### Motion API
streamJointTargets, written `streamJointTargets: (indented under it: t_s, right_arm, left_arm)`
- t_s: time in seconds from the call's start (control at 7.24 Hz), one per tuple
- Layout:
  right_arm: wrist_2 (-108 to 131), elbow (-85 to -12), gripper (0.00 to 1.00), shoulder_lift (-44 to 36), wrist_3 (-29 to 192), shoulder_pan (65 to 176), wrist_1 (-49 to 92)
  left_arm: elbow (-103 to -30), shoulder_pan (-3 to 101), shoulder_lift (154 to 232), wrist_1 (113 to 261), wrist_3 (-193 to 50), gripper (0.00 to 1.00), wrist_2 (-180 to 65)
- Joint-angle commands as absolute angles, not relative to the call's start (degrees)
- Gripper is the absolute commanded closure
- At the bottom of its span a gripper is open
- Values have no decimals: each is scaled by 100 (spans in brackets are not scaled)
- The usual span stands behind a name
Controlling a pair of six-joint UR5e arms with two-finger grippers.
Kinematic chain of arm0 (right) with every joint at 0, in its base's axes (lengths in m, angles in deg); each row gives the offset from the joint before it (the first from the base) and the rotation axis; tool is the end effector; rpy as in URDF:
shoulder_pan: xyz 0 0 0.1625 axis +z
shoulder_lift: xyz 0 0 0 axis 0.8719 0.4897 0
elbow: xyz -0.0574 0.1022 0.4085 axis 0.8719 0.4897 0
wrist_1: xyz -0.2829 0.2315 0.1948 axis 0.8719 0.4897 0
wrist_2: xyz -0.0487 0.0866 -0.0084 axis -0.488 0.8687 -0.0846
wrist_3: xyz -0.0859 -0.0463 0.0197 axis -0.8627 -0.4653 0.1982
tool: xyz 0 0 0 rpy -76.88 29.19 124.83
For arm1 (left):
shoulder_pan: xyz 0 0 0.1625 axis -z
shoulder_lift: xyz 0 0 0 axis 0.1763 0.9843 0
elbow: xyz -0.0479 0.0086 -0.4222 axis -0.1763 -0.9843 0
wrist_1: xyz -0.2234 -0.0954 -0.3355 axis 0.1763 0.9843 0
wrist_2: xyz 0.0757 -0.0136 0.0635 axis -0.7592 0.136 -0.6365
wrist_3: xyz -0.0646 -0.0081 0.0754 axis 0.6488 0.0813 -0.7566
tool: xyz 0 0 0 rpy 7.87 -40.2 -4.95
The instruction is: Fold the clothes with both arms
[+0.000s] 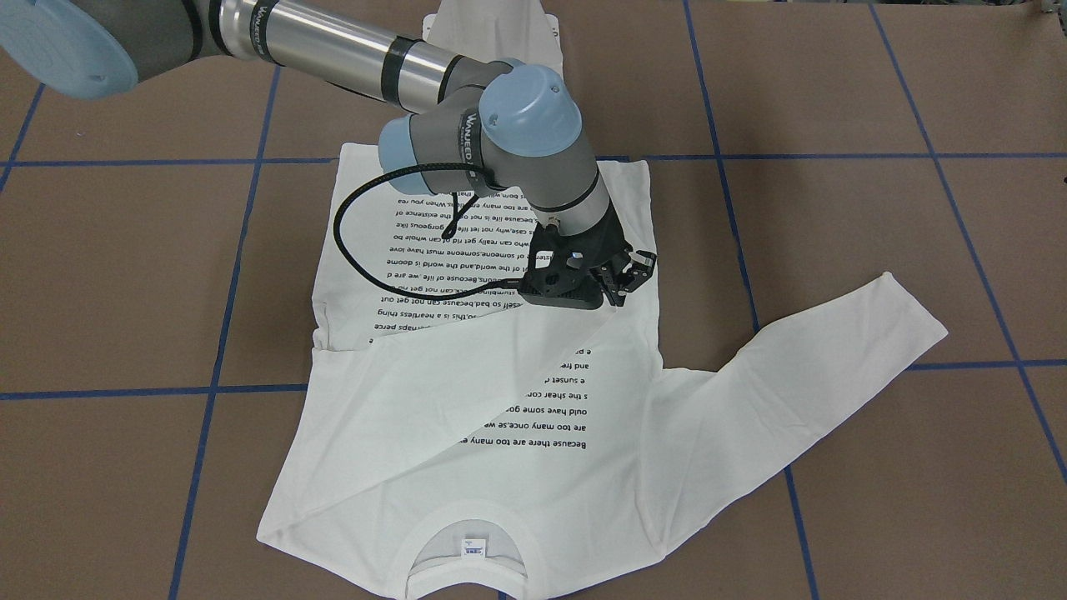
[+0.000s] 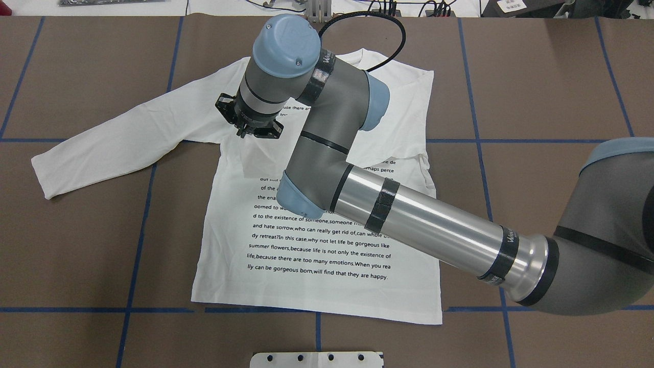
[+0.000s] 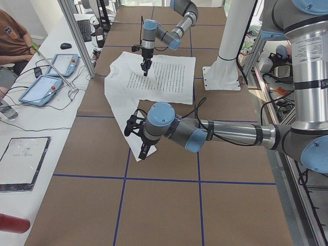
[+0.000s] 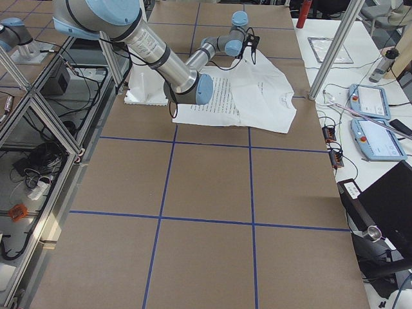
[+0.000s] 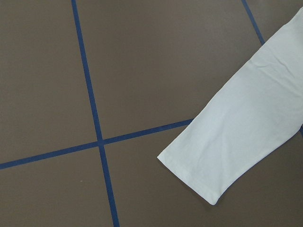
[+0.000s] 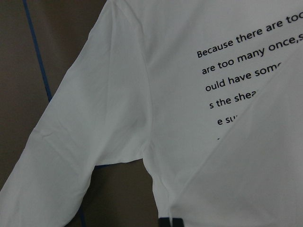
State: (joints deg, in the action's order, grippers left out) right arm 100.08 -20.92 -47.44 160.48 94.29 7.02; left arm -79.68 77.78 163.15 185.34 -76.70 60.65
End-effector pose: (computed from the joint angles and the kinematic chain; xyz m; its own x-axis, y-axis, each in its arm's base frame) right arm -0.6225 -0.5300 0.0540 0.3126 0.3124 0.8970 -0.2653 0.9355 -0.2333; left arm -0.0419 -0.4358 0.5622 0.6335 0.2413 -0.7351 0.0711 0.9279 0.3659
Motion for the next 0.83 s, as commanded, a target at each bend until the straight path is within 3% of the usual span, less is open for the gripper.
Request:
streamJointTargets:
  t_s: [0.0, 0.55, 0.69]
  right_arm:
    - [9708, -2040, 76, -4744, 16195, 9329, 545]
    - [9330, -2031, 74, -4910, 16802, 9337, 457]
    - [9329, -2057, 68, -4885, 16925, 9372, 466]
  left_arm:
    - [-7971, 7756, 16349, 18515, -7437, 0, 6069]
    - [-7587, 7616, 16550, 18698, -7312, 0, 6069]
    - [-7280, 7494, 16716, 18996, -7260, 0, 6034]
